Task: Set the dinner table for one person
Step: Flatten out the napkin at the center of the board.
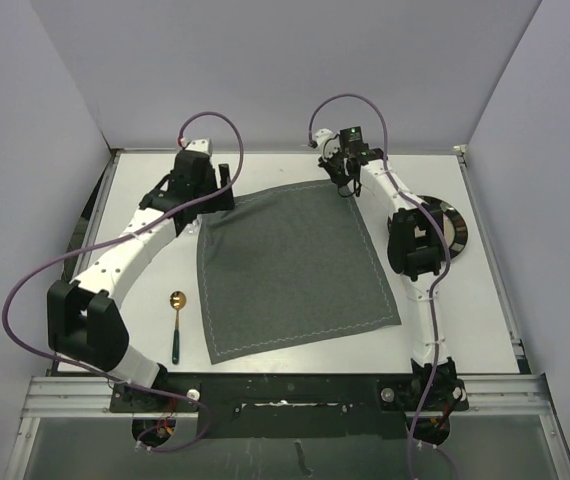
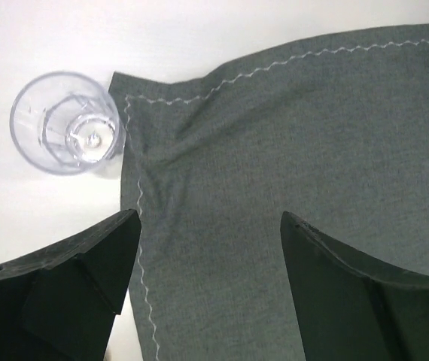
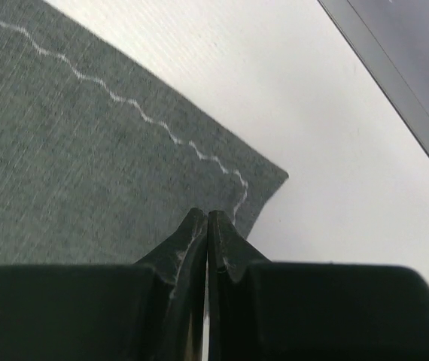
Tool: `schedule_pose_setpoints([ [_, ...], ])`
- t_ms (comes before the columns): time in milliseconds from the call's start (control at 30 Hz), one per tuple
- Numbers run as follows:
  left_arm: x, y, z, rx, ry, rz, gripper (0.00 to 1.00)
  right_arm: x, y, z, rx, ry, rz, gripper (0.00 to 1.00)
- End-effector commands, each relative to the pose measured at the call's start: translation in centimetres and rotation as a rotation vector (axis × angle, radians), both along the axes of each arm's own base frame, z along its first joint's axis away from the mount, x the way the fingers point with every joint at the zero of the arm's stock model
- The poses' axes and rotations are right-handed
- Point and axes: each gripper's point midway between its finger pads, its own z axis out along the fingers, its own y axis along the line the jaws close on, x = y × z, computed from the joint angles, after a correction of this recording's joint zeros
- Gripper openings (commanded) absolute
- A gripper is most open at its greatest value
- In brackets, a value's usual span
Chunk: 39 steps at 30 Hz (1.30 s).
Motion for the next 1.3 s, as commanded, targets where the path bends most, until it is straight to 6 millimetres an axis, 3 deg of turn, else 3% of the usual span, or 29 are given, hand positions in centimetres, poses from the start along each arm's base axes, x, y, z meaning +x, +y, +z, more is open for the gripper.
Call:
schedule_pose_setpoints([
  [0, -2.8, 1.0, 5.1, -0.058, -0.109, 0.045, 0.74, 1.1, 2.3, -0.4, 0.036, 0.008, 0.029, 0.0],
  [133, -5.3, 1.7, 5.6, -0.074, -0.107, 0.069, 0.76, 1.4, 2.8, -0.5, 0.066, 0.005, 0.015, 0.0],
  [167, -5.9, 1.9, 5.5, -0.072, -0.101, 0.072, 0.81, 1.5, 2.8, -0.6, 0.067, 0.003, 0.013, 0.0],
  [200, -6.4, 2.1, 5.2, -0.07, -0.094, 0.076, 0.96, 1.6, 2.9, -0.7, 0.068, -0.001, 0.011, 0.0],
  [233, -6.9, 2.3, 5.0, -0.07, -0.087, 0.082, 0.98, 1.7, 2.9, -0.7, 0.069, -0.002, 0.006, 0.0],
  [433, -8.7, 2.8, 3.9, -0.084, -0.064, 0.094, 0.98, 1.1, 2.5, -1.1, 0.064, 0.007, -0.005, 0.0],
  [733, -10.3, 2.8, 2.8, -0.096, -0.03, 0.101, 0.98, 1.3, 0.5, -3.5, 0.018, 0.017, -0.026, 0.0],
  [967, -10.8, 2.8, 2.3, -0.091, -0.013, 0.104, 0.98, 2.7, -2.2, -3.7, -0.035, -0.031, -0.056, 0.0],
  [1267, -10.5, 2.2, 1.5, -0.106, -0.004, 0.095, 0.98, 0.6, -6.1, -4.9, -0.056, 0.014, -0.122, 0.0],
])
